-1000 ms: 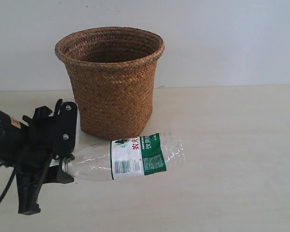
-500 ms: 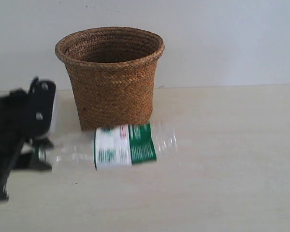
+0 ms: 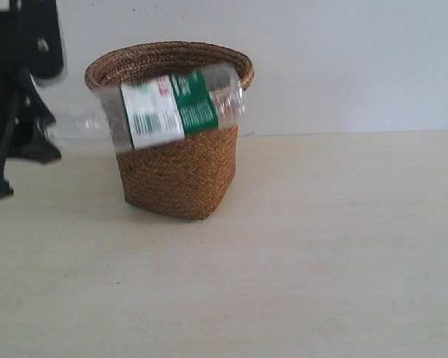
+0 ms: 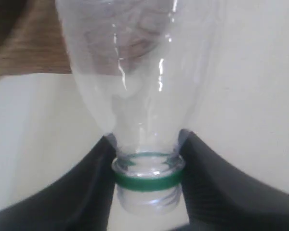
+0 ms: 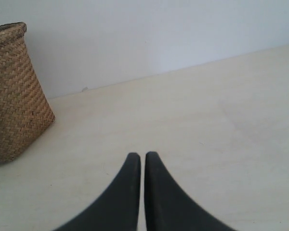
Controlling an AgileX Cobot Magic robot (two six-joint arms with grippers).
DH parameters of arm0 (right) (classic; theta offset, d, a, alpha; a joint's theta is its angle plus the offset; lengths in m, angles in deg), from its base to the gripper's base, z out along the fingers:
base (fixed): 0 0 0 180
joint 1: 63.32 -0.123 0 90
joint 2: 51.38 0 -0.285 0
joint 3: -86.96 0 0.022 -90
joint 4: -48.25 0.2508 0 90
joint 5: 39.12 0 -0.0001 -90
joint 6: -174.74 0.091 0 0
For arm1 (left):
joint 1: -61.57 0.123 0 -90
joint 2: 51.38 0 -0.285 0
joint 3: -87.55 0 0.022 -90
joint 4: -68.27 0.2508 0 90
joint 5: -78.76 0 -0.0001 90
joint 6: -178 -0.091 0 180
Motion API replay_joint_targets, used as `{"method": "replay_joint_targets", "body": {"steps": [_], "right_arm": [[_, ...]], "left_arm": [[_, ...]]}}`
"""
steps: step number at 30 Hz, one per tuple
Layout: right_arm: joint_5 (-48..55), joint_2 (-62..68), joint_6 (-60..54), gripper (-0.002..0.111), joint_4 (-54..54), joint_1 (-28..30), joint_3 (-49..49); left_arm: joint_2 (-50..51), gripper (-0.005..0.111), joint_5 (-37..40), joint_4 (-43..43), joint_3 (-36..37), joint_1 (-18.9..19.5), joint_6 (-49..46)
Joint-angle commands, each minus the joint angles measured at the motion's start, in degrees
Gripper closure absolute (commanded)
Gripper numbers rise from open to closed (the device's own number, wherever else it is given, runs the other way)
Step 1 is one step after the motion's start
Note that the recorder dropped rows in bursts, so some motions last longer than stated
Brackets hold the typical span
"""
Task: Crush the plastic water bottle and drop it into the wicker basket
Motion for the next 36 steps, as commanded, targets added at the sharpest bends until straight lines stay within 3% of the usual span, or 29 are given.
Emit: {"method": "replay_joint_targets", "body": {"steps": [1, 4, 7, 10, 13, 15, 17, 20, 23, 28, 32, 35, 36], "right_arm": [[0.2, -0.3, -0.6, 0.108, -0.2, 0.1, 0.2], [0.2, -0.3, -0.6, 0.108, -0.2, 0.1, 0.2], [0.2, -0.3, -0.6, 0.108, -0.2, 0.1, 0.2], [0.2, -0.3, -0.6, 0.108, -0.2, 0.1, 0.2], [0.2, -0.3, -0.6, 0.108, -0.2, 0.1, 0.2], [0.2, -0.3, -0.6, 0.108, -0.2, 0.1, 0.2], [0.2, -0.3, -0.6, 0.108, -0.2, 0.1, 0.2], [0.2, -0.3, -0.6, 0.108, -0.2, 0.1, 0.2], [0.2, -0.3, -0.6, 0.108, -0.2, 0.1, 0.2], [0.1, -0.3, -0.6, 0.108, -0.2, 0.1, 0.2], [0.1, -0.3, -0.6, 0.108, -0.2, 0.1, 0.2], [0.1, -0.3, -0.6, 0.108, -0.2, 0.1, 0.2], [0.1, -0.3, -0.6, 0.108, -0.2, 0.1, 0.2]], "left_arm": [[2.5, 0.103, 9.0, -17.6, 2.1, 0.0, -8.8], [3.9, 0.103, 14.3, -23.6, 2.7, 0.0, -12.4], [4.5, 0.103, 14.6, -21.3, 2.7, 0.0, -9.7], [3.9, 0.103, 5.7, -16.8, 1.9, 0.0, -6.5], [2.3, 0.097, -12.8, -14.9, -2.3, 0.0, -6.8], [2.4, 0.084, -26.3, -14.4, -6.9, 0.2, -6.4], [4.4, 0.059, -29.5, -14.0, -13.4, 1.2, -1.3], [7.6, 0.019, -23.5, -8.2, -20.4, 1.4, 5.0], [9.6, 0.002, -16.3, 1.0, -22.5, 1.4, 15.5], [11.6, -0.003, -3.5, 11.2, -22.3, 1.4, 19.1], [9.2, -0.003, 4.2, 6.6, -22.3, 1.4, 23.2], [6.7, -0.003, 17.8, 1.6, -22.3, 1.4, 21.7], [6.6, -0.003, 17.8, 0.9, -22.3, 1.4, 21.9]]}}
